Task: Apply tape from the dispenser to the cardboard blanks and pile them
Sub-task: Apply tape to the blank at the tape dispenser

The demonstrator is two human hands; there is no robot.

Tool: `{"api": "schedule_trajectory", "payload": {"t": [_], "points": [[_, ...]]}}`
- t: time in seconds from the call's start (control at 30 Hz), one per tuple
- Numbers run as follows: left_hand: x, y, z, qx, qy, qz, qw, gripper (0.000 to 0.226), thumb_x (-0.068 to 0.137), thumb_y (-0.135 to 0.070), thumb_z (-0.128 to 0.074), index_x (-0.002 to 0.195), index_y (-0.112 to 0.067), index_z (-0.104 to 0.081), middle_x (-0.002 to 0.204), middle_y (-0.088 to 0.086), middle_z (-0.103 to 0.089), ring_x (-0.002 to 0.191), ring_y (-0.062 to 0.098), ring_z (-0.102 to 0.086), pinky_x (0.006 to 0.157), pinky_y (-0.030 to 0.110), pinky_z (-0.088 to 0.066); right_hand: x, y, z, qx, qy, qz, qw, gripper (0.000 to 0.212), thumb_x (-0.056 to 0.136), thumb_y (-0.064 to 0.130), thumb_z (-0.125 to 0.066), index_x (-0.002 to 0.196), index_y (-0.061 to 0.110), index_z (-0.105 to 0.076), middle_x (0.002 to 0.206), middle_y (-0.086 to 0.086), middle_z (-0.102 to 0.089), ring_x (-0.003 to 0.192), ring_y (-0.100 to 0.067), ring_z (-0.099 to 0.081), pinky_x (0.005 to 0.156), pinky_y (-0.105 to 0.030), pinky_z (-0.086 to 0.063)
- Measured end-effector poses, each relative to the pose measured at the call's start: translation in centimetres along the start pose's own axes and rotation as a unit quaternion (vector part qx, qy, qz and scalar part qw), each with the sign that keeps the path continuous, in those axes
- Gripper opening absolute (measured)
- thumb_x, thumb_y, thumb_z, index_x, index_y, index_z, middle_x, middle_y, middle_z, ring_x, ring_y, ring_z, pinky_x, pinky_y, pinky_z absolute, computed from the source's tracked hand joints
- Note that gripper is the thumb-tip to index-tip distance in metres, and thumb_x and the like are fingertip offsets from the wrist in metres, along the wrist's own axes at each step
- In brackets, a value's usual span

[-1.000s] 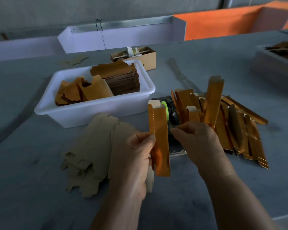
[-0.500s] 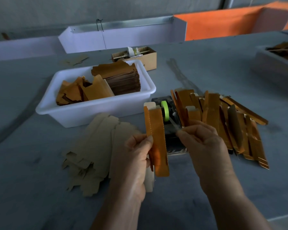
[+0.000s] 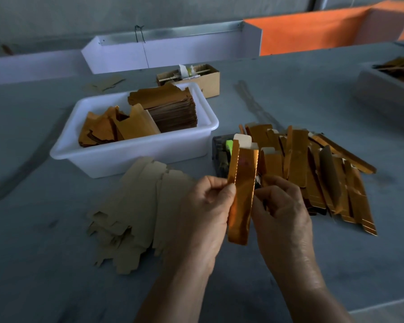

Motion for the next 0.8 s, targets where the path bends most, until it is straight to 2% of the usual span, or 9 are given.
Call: {"api": "schedule_trajectory", "payload": {"t": [0.07,0.13,0.2,0.37,0.5,0.57,0.67,0.73,0.8], "points": [[0.1,0.0,0.0,0.025,-0.001,-0.006,1.000,0.010,0.091,-0.023,-0.058,0.082,-0.021,-0.060,0.065,-0.007,-0.058,0.061,0.006,-0.056,0.057,0.023,-0.045,-0.1,0.2,0.0,0.000,-0.004,0.013,1.000,0.017,0.086,0.019,-0.063,0.072,0.026,-0.059,0.126,0.006,-0.050,0.114,-0.017,-0.049,0.083,-0.028,-0.048],[0.1,0.0,0.1,0.045,-0.008,-0.009,0.999,0.010,0.091,-0.026,-0.059,0.082,-0.025,-0.059,0.067,-0.008,-0.059,0.066,0.010,-0.058,0.061,0.028,-0.046,-0.1,0.3,0.0,0.000,-0.011,0.020,1.000,0.018,0.086,0.018,-0.064,0.071,0.026,-0.058,0.124,0.006,-0.051,0.110,-0.013,-0.050,0.074,-0.011,-0.040],[0.2,0.0,0.2,0.055,-0.013,-0.006,0.998,0.010,0.091,-0.027,-0.059,0.081,-0.026,-0.059,0.067,-0.007,-0.061,0.065,0.010,-0.060,0.060,0.029,-0.049,0.1,0.5,0.0,-0.013,-0.020,0.030,0.999,0.018,0.086,0.015,-0.065,0.070,0.021,-0.060,0.120,0.005,-0.052,0.104,-0.011,-0.051,0.068,-0.005,-0.035],[0.5,-0.3,0.4,0.081,-0.022,0.002,0.997,0.011,0.091,-0.029,-0.059,0.081,-0.028,-0.060,0.071,-0.007,-0.064,0.067,0.011,-0.064,0.061,0.027,-0.051,0.5,0.8,0.1,-0.067,-0.031,0.044,0.996,0.015,0.085,0.003,-0.063,0.070,0.006,-0.062,0.107,0.002,-0.057,0.088,-0.010,-0.053,0.062,-0.004,-0.036],[0.4,-0.9,0.3,0.099,-0.028,-0.006,0.995,0.013,0.090,-0.026,-0.062,0.077,-0.028,-0.060,0.073,-0.008,-0.065,0.069,0.010,-0.064,0.061,0.028,-0.050,0.1,1.1,1.5,-0.035,-0.035,0.053,0.997,0.015,0.088,0.013,-0.060,0.076,0.022,-0.058,0.100,0.007,-0.053,0.077,-0.001,-0.049,0.059,-0.006,-0.036],[0.2,-1.0,0.5,0.103,-0.022,0.002,0.994,0.012,0.089,-0.026,-0.063,0.078,-0.027,-0.062,0.075,-0.008,-0.066,0.073,0.012,-0.065,0.066,0.030,-0.054,-0.1,1.4,2.5,-0.003,-0.028,0.056,0.998,0.011,0.088,0.023,-0.056,0.078,0.027,-0.054,0.095,0.008,-0.054,0.077,-0.004,-0.052,0.060,-0.010,-0.038],[-0.4,-1.4,0.8,0.119,-0.011,0.000,0.993,0.010,0.089,-0.028,-0.063,0.079,-0.026,-0.063,0.076,-0.007,-0.067,0.072,0.011,-0.066,0.064,0.029,-0.055,-0.2,1.6,3.4,0.139,0.041,0.006,0.989,0.010,0.084,0.020,-0.059,0.077,0.026,-0.061,0.079,0.003,-0.064,0.071,-0.011,-0.060,0.061,-0.024,-0.049],[-1.1,-1.5,1.0,0.114,-0.010,0.001,0.993,0.011,0.088,-0.027,-0.065,0.077,-0.026,-0.065,0.070,-0.007,-0.067,0.066,0.009,-0.065,0.059,0.029,-0.055,-0.5,2.3,3.4,0.201,0.108,-0.002,0.974,0.015,0.082,0.008,-0.061,0.077,0.021,-0.065,0.077,0.009,-0.067,0.070,-0.006,-0.061,0.058,-0.021,-0.050],[-1.6,-1.5,0.9,0.092,-0.001,0.013,0.996,0.010,0.088,-0.024,-0.066,0.078,-0.024,-0.068,0.069,-0.005,-0.069,0.062,0.008,-0.066,0.056,0.026,-0.054,-0.9,3.2,3.1,0.209,0.163,0.018,0.964,0.017,0.080,0.004,-0.061,0.078,0.019,-0.068,0.076,0.008,-0.068,0.068,-0.003,-0.061,0.057,-0.014,-0.050]]}}
Point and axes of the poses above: each hand's wrist, its own x-axis towards the middle knuckle, its own z-axis out of the back of the hand, y = z × x, the point moved 8 cm from there along x, towards the middle knuckle
